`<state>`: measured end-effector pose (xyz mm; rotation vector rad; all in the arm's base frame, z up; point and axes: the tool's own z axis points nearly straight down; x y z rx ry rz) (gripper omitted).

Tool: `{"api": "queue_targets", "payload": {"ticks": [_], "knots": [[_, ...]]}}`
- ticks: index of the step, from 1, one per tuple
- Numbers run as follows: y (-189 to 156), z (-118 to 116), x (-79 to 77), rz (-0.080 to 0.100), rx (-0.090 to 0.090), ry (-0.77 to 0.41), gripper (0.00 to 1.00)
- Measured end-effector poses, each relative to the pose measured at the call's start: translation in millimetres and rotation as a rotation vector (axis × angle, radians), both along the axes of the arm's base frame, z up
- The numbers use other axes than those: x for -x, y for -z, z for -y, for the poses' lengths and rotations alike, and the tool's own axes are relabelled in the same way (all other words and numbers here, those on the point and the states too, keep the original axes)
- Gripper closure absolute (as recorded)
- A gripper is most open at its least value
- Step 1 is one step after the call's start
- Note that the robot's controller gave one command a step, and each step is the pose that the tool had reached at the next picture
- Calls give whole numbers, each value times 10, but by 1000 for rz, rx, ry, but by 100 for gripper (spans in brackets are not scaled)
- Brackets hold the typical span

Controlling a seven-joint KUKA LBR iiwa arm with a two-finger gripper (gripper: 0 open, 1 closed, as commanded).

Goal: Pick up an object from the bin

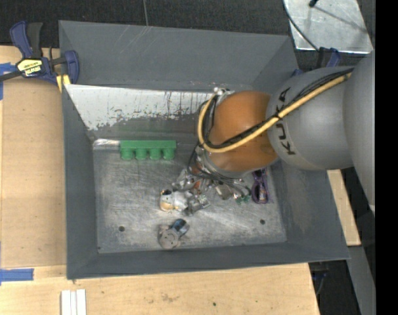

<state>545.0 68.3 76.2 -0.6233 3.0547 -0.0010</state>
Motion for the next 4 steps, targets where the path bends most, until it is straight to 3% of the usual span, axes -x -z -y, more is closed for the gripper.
{"api": "queue_targets", "payload": {"ticks": [4], "knots": [[-236, 2, 23, -20, 4, 0, 100]]}}
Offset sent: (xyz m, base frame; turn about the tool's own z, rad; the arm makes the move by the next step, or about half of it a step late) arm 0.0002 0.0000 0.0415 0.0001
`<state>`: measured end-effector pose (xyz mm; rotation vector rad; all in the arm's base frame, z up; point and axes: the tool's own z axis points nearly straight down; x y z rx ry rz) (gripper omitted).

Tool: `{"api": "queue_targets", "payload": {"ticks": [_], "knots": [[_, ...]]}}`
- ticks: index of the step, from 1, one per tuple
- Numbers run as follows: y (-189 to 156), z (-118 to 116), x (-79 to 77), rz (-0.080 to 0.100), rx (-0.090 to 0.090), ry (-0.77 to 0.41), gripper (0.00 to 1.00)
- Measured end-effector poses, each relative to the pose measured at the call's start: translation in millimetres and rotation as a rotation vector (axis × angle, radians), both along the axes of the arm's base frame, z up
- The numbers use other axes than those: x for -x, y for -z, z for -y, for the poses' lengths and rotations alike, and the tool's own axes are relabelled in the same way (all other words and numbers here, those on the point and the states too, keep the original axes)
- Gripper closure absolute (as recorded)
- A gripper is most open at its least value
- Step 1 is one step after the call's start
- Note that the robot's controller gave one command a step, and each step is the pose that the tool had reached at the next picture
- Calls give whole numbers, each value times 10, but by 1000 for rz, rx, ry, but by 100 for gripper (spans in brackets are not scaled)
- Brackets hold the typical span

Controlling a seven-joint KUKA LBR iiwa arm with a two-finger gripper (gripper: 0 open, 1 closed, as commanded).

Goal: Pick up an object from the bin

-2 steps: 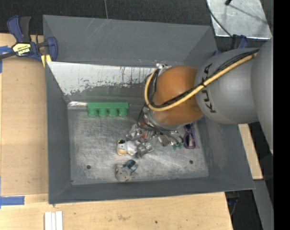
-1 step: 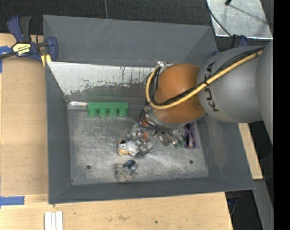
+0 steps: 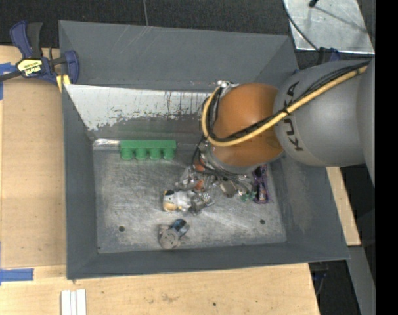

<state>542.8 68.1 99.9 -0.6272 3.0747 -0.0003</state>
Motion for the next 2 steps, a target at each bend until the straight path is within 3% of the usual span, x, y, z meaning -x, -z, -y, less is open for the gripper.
{"api": "queue_targets", "payload": {"ticks": [2], "knots": [[-165, 0, -4, 1, 0, 2, 100]]}}
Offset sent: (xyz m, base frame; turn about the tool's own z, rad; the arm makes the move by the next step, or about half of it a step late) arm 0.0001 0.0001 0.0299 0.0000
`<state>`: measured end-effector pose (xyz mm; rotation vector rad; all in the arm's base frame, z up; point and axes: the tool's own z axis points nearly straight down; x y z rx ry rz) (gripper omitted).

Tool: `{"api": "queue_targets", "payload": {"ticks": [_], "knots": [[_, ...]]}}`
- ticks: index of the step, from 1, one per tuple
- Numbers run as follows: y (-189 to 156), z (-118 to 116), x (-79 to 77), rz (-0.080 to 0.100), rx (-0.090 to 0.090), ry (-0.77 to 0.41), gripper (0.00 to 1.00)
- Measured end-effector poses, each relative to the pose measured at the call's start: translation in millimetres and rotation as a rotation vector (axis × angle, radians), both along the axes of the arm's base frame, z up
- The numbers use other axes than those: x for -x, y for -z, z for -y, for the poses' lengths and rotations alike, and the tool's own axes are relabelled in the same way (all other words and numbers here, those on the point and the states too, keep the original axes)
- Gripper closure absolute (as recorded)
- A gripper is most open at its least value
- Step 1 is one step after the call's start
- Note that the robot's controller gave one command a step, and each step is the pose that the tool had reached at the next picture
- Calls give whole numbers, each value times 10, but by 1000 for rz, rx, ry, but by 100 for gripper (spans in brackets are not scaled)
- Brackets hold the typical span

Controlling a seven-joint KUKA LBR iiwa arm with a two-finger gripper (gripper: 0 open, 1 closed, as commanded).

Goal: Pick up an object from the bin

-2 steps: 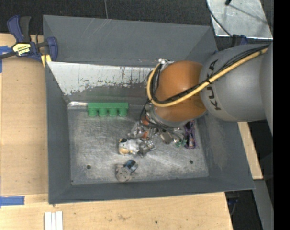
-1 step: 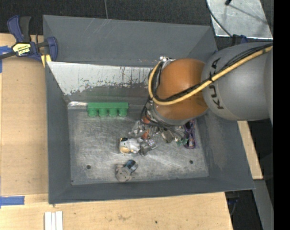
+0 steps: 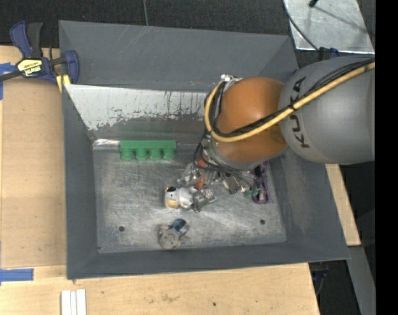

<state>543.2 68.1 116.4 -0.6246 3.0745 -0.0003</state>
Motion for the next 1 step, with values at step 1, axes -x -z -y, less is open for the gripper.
{"api": "queue_targets", "payload": {"ticks": [1], "knots": [[-48, 0, -5, 1, 0, 0, 100]]}}
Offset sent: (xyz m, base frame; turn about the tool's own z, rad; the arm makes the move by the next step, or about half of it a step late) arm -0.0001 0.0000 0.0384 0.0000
